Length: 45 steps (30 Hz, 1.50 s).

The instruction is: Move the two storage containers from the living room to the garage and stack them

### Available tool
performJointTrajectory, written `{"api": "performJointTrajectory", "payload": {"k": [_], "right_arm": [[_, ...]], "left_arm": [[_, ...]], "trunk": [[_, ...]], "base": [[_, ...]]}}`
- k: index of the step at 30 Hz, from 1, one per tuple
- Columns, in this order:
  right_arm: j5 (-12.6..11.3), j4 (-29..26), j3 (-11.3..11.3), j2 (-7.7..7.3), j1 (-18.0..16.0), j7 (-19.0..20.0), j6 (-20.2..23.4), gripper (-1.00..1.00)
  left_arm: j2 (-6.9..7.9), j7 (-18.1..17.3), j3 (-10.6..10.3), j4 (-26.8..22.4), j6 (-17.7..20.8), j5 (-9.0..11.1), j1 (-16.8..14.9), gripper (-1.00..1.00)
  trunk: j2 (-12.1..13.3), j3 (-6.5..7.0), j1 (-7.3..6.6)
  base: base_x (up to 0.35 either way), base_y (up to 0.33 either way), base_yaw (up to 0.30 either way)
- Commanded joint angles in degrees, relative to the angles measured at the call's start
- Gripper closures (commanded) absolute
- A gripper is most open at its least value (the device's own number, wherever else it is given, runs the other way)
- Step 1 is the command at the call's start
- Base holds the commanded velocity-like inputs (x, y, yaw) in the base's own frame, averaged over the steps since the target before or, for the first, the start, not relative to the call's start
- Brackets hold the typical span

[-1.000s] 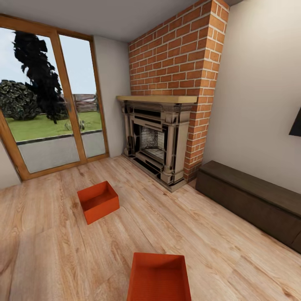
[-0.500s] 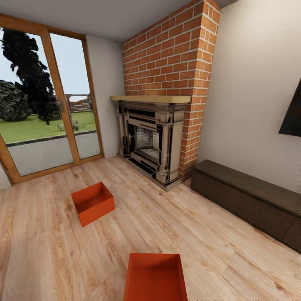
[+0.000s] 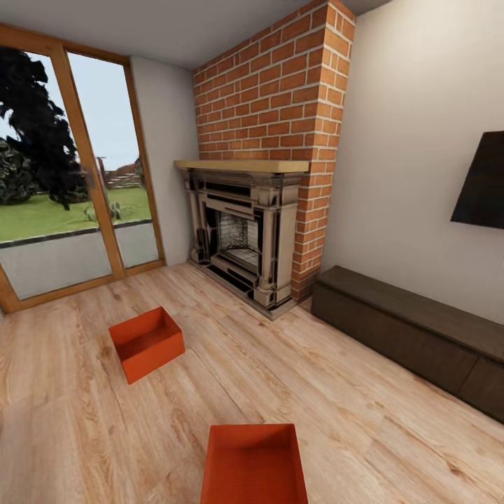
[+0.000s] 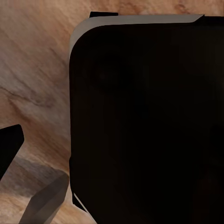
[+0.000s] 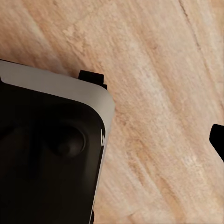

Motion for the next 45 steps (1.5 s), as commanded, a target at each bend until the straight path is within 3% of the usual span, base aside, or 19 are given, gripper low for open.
{"api": "performJointTrajectory", "payload": {"k": [1,13,45], "right_arm": [[-0.4,0.1,0.5,0.03,0.0,0.0,-0.3,-1.0],[-0.4,0.1,0.5,0.12,0.0,0.0,-0.3,-1.0],[-0.1,0.1,0.6,-0.05,0.0,0.0,-0.4,-1.0]], "left_arm": [[0.0,0.0,0.0,0.0,0.0,0.2,0.0,-1.0],[0.05,0.0,0.0,0.0,0.0,0.2,0.0,-1.0],[0.07,0.0,0.1,0.0,0.0,0.2,0.0,-1.0]], "trunk": [[0.0,-0.06,0.0],[0.0,-0.06,0.0],[0.0,-0.06,0.0]], "base": [[0.007,0.0,-0.006],[0.154,-0.082,-0.001],[0.003,-0.001,0.0]]}}
